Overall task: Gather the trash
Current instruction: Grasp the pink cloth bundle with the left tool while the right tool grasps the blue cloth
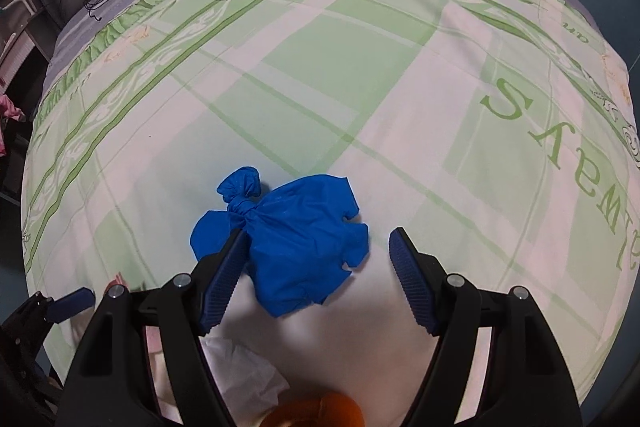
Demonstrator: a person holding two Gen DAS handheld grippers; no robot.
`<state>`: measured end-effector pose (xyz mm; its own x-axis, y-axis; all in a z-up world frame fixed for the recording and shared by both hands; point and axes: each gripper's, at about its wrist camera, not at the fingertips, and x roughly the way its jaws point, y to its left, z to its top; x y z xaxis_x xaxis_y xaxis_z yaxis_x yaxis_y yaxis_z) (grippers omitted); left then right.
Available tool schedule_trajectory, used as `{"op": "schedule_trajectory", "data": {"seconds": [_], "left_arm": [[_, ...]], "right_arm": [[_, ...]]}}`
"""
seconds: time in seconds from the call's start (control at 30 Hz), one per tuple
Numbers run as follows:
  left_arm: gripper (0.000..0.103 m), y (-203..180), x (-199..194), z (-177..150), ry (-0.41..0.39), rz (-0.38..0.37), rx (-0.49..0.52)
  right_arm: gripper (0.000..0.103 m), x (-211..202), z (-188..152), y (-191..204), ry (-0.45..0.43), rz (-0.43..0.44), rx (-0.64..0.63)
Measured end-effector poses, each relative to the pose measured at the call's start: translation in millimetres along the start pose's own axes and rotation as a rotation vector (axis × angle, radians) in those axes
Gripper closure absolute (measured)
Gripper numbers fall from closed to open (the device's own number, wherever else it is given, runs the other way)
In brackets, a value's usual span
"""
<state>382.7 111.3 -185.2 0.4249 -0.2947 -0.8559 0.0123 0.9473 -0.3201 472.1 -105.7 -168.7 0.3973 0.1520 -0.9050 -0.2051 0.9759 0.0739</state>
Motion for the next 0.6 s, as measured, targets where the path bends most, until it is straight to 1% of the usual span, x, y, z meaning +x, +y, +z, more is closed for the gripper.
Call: {"op": "schedule_trajectory", "data": {"seconds": [0.1,0.13,0.2,0.23,0.27,0.3,0.33,0.37,0.4,0.47,0.6], "left_arm": [[0.028,-1.6,6.8,0.8,0.012,0.012,0.011],[0.030,-1.5,8.4,1.0,0.013,0.016,0.011],[0.039,-1.6,12.0,1.4,0.020,0.032,0.014],[0.041,-1.8,12.8,1.4,0.021,0.041,0.017],[0.045,-1.5,12.4,1.3,0.019,0.044,0.020],[0.050,-1.1,11.8,1.5,0.019,0.041,0.019],[0.052,-0.4,11.2,1.6,0.020,0.032,0.014],[0.059,0.0,10.7,1.4,0.023,0.021,0.006],[0.065,0.1,10.7,1.4,0.025,0.010,0.000],[0.068,0.1,10.2,0.2,0.022,0.011,-0.008],[0.073,-2.3,8.0,-3.8,0.013,0.011,-0.007]], "right_arm": [[0.034,9.1,0.8,4.3,0.014,-0.009,-0.008],[0.036,11.7,0.3,5.0,0.022,-0.008,-0.007],[0.041,14.7,-0.5,6.2,0.027,-0.004,0.001],[0.047,14.5,-0.6,7.1,0.026,-0.006,0.004],[0.055,13.7,-0.5,7.6,0.024,-0.008,0.006],[0.059,12.2,-0.2,8.6,0.020,-0.012,0.006],[0.067,11.3,-0.4,9.5,0.017,-0.017,0.005],[0.072,10.6,-0.4,10.8,0.014,-0.024,0.002],[0.074,10.0,-0.7,12.5,0.014,-0.028,-0.005],[0.080,9.3,-1.5,14.3,0.010,-0.038,-0.005],[0.085,4.5,-4.1,14.3,0.000,-0.045,0.017]]}}
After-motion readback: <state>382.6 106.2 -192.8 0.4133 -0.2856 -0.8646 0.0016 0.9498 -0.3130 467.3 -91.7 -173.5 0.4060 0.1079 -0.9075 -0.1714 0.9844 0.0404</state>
